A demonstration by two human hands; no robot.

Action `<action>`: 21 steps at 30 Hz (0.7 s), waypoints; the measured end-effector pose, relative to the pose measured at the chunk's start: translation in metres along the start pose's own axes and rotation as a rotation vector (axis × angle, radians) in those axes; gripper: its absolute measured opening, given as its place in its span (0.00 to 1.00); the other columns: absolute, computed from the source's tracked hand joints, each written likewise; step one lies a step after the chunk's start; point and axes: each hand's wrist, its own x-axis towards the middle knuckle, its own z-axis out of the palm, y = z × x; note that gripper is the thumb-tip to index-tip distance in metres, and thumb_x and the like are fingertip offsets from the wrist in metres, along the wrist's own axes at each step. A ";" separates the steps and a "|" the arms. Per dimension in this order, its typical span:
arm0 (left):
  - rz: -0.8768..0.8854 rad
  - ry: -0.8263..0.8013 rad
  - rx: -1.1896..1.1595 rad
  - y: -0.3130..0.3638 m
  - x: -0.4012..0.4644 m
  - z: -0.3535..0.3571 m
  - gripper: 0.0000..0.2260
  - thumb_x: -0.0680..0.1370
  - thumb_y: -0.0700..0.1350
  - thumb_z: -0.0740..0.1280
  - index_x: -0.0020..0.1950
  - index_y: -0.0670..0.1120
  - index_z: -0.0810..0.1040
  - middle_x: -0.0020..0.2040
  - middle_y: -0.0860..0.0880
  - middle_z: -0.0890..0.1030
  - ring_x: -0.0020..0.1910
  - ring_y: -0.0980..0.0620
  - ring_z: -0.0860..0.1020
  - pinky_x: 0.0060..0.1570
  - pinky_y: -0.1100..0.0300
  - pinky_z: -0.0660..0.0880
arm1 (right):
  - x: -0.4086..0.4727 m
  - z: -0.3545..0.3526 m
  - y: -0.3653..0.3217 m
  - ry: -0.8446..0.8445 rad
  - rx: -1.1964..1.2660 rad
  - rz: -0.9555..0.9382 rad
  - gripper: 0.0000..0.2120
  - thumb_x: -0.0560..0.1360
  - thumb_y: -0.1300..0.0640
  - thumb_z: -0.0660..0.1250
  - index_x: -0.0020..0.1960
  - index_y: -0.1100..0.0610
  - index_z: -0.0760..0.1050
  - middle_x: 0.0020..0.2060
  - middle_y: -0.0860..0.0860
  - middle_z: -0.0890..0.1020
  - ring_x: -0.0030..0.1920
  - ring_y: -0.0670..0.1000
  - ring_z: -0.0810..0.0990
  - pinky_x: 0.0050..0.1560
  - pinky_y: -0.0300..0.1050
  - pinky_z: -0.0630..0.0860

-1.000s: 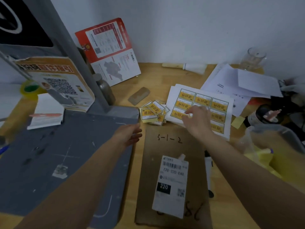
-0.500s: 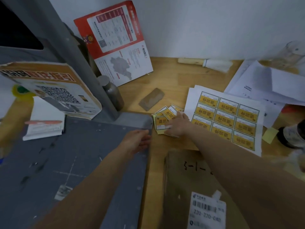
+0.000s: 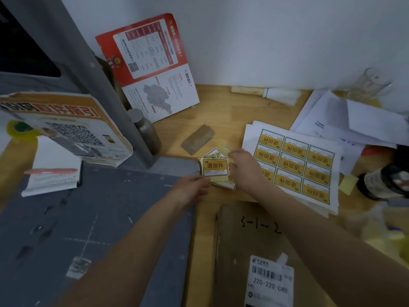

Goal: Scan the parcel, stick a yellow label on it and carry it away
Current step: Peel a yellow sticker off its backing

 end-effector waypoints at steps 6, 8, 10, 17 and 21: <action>0.199 -0.015 -0.043 0.019 -0.042 0.038 0.18 0.78 0.40 0.65 0.68 0.47 0.72 0.64 0.49 0.78 0.61 0.49 0.76 0.56 0.56 0.75 | -0.054 -0.044 -0.006 0.288 0.516 0.095 0.07 0.74 0.66 0.67 0.47 0.59 0.82 0.44 0.52 0.84 0.46 0.51 0.81 0.52 0.47 0.78; 0.257 -0.038 -0.100 0.021 -0.059 0.052 0.19 0.78 0.39 0.65 0.69 0.48 0.72 0.62 0.50 0.79 0.60 0.49 0.78 0.57 0.56 0.73 | -0.070 -0.057 -0.007 0.305 0.556 0.102 0.05 0.71 0.64 0.70 0.42 0.56 0.77 0.37 0.48 0.80 0.42 0.49 0.80 0.46 0.48 0.79; 0.298 -0.019 -0.108 0.019 -0.074 0.064 0.18 0.78 0.41 0.66 0.68 0.47 0.73 0.61 0.50 0.80 0.59 0.50 0.79 0.60 0.57 0.71 | -0.086 -0.066 -0.008 0.329 0.530 0.084 0.09 0.71 0.62 0.72 0.40 0.55 0.72 0.34 0.45 0.76 0.37 0.47 0.77 0.40 0.46 0.76; 0.390 -0.007 -0.158 0.019 -0.131 0.106 0.11 0.78 0.45 0.67 0.58 0.43 0.82 0.55 0.43 0.84 0.57 0.46 0.81 0.61 0.54 0.75 | -0.144 -0.091 0.002 0.307 0.567 -0.071 0.15 0.72 0.65 0.67 0.39 0.49 0.64 0.34 0.46 0.71 0.34 0.45 0.70 0.34 0.38 0.66; 0.456 0.084 -0.138 0.010 -0.159 0.132 0.09 0.79 0.41 0.64 0.51 0.39 0.83 0.48 0.40 0.85 0.49 0.44 0.83 0.55 0.50 0.78 | -0.172 -0.105 0.012 0.090 0.652 -0.141 0.17 0.68 0.66 0.68 0.42 0.47 0.66 0.40 0.50 0.76 0.40 0.49 0.77 0.36 0.42 0.76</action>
